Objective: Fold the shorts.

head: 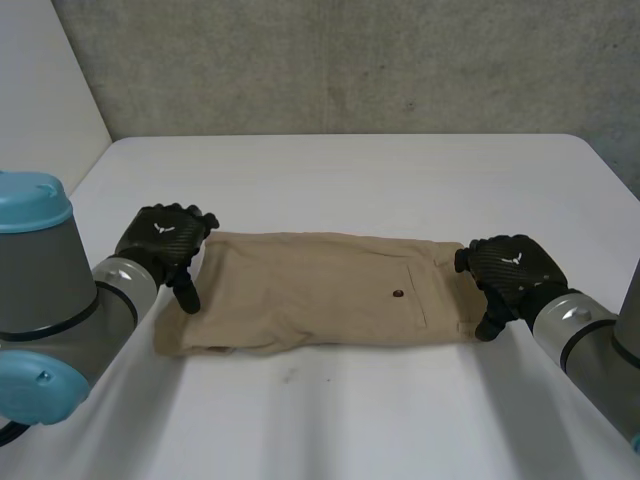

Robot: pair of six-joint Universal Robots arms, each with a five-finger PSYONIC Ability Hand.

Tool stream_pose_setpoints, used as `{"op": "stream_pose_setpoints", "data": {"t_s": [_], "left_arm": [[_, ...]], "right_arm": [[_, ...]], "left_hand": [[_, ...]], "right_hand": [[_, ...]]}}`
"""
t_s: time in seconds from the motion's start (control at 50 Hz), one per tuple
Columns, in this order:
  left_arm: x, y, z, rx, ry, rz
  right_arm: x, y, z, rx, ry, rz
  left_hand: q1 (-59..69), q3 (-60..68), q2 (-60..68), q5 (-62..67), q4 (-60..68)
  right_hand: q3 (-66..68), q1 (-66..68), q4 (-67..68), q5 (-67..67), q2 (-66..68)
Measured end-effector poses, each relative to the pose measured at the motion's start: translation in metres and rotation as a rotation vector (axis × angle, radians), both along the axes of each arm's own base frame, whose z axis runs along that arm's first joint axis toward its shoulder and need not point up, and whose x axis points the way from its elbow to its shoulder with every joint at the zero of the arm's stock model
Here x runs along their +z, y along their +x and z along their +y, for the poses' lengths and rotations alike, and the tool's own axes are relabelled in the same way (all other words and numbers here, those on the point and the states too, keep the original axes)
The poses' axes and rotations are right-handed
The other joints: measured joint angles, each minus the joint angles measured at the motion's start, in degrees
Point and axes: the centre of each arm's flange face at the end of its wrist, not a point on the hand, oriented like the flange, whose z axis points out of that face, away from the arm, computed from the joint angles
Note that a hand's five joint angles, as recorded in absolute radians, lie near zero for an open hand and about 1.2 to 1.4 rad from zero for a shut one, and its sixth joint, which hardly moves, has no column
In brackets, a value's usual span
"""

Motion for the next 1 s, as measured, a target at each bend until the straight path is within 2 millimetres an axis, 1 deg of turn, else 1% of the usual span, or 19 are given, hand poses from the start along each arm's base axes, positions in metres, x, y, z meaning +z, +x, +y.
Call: {"op": "stream_pose_setpoints", "data": {"t_s": [0.1, 0.14, 0.16, 0.18, 0.34, 0.4, 0.46, 0.48, 0.5, 0.56, 0.7, 0.76, 0.78, 0.84, 0.88, 0.92, 0.96, 0.98, 1.0], "left_arm": [[0.0, 0.001, 0.003, 0.014, 0.016, 0.035], [0.0, 0.001, 0.003, 0.014, 0.016, 0.035], [0.001, 0.002, 0.004, 0.021, 0.023, 0.054], [0.001, 0.002, 0.005, 0.023, 0.026, 0.059], [-0.003, 0.004, 0.01, 0.029, 0.048, 0.069], [-0.005, 0.005, 0.012, 0.029, 0.058, 0.064], [-0.007, 0.006, 0.014, 0.028, 0.064, 0.062], [-0.008, 0.006, 0.014, 0.028, 0.066, 0.061], [-0.008, 0.006, 0.014, 0.028, 0.067, 0.06], [-0.009, 0.006, 0.015, 0.029, 0.071, 0.059], [-0.007, 0.009, 0.017, 0.038, 0.069, 0.059], [-0.004, 0.013, 0.018, 0.048, 0.063, 0.062], [-0.002, 0.015, 0.018, 0.051, 0.06, 0.064], [0.001, 0.019, 0.019, 0.062, 0.051, 0.068], [0.003, 0.021, 0.019, 0.066, 0.048, 0.069], [0.004, 0.021, 0.02, 0.068, 0.045, 0.07], [0.005, 0.023, 0.02, 0.072, 0.042, 0.071], [0.005, 0.023, 0.02, 0.072, 0.042, 0.071], [0.006, 0.023, 0.021, 0.073, 0.041, 0.071]], "right_arm": [[-0.013, -0.001, -0.004, -0.007, 0.007, 0.003], [-0.013, -0.001, -0.004, -0.007, 0.007, 0.003], [-0.024, -0.001, -0.007, -0.009, 0.021, 0.007], [-0.028, -0.001, -0.008, -0.009, 0.024, 0.008], [-0.042, 0.002, -0.016, -0.008, 0.027, 0.01], [-0.046, 0.002, -0.02, -0.01, 0.022, 0.009], [-0.048, 0.002, -0.024, -0.016, 0.011, 0.006], [-0.048, 0.001, -0.025, -0.02, 0.009, 0.006], [-0.048, 0.0, -0.027, -0.028, 0.004, 0.006], [-0.047, -0.006, -0.034, -0.054, -0.004, 0.008], [-0.038, -0.04, -0.056, -0.159, -0.035, 0.062], [-0.028, -0.057, -0.064, -0.189, -0.07, 0.124], [-0.021, -0.067, -0.069, -0.204, -0.094, 0.172], [-0.007, -0.076, -0.074, -0.208, -0.141, 0.254], [-0.001, -0.074, -0.074, -0.199, -0.159, 0.278], [0.007, -0.066, -0.073, -0.175, -0.182, 0.295], [0.018, -0.048, -0.068, -0.126, -0.212, 0.297], [0.018, -0.048, -0.068, -0.126, -0.212, 0.297], [0.026, -0.031, -0.062, -0.079, -0.234, 0.289]], "left_hand": [[0.0, 0.0, 0.0, 0.0, 0.0], [0.0, 0.0, 0.0, 0.0, 0.0], [0.0, 0.0, 0.0, 0.0, 0.0], [0.0, 0.0, 0.0, 0.0, 0.0], [0.0, 0.0, 0.0, 0.0, 0.0], [0.0, 0.0, 0.0, 0.0, 0.0], [0.0, 0.0, 0.0, 0.0, 0.0], [0.0, 0.0, 0.0, 0.0, 0.0], [0.0, 0.0, 0.0, 0.0, 0.0], [0.0, 0.0, 0.0, 0.0, 0.0], [0.0, 0.0, 0.0, 0.0, -0.1], [0.0, 0.0, 0.0, 0.0, -0.1], [0.0, 0.0, 0.0, 0.0, -0.1], [0.0, 0.0, 0.0, 0.0, -0.1], [0.0, 0.0, 0.0, 0.0, -0.2], [0.0, 0.0, 0.0, 0.0, -0.1], [0.0, 0.0, 0.0, 0.0, -0.1], [0.0, 0.0, 0.0, 0.0, -0.1], [0.0, 0.0, 0.0, 0.0, -0.1]], "right_hand": [[1.0, 0.8, 0.9, 0.9, 1.7], [1.0, 0.8, 0.9, 0.9, 1.7], [1.9, 1.4, 1.6, 1.5, 2.2], [2.3, 1.9, 2.0, 1.8, 2.8], [4.6, 3.5, 4.0, 3.7, 4.9], [21.7, 16.6, 21.4, 20.0, 23.0], [26.9, 19.2, 26.0, 24.2, 27.6], [37.0, 26.2, 36.9, 33.6, 37.8], [39.9, 27.9, 39.9, 36.3, 40.9], [41.2, 28.9, 41.4, 37.9, 41.6], [41.2, 29.4, 41.5, 39.2, 41.6], [41.2, 30.7, 41.5, 39.6, 41.6], [41.2, 30.7, 41.5, 39.6, 41.6], [41.2, 31.7, 41.5, 40.3, 41.6], [41.2, 31.7, 41.5, 40.5, 41.6], [41.2, 31.8, 41.5, 40.6, 41.6], [41.2, 32.1, 41.5, 40.7, 41.6], [41.2, 32.1, 41.5, 40.7, 41.6], [41.5, 32.5, 41.7, 41.0, 41.6]]}}
